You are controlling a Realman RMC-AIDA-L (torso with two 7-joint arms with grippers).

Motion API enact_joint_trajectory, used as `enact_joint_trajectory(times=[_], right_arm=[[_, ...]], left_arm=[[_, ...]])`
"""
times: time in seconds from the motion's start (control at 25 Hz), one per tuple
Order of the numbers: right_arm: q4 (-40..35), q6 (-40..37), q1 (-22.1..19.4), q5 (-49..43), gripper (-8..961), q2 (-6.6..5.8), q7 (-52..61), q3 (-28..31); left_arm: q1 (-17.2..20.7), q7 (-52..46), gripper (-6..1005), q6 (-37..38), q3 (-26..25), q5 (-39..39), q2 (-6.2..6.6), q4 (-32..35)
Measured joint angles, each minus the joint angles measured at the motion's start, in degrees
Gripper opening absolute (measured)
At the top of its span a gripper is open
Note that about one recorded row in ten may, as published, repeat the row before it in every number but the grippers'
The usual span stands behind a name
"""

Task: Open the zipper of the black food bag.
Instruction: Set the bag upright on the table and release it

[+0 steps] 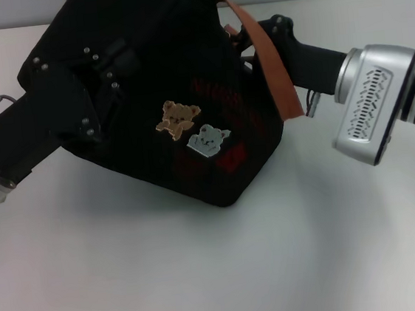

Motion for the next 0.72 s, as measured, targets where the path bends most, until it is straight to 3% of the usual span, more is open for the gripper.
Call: enact_joint_trajectory(times=[0.72], right_arm=[[2.98,3.47,3.84,-0.69,139,0.0,-0.31,-0.45]], left_arm=[[-0.64,0.09,42,0.03,0.0,0.3,0.02,-0.8]])
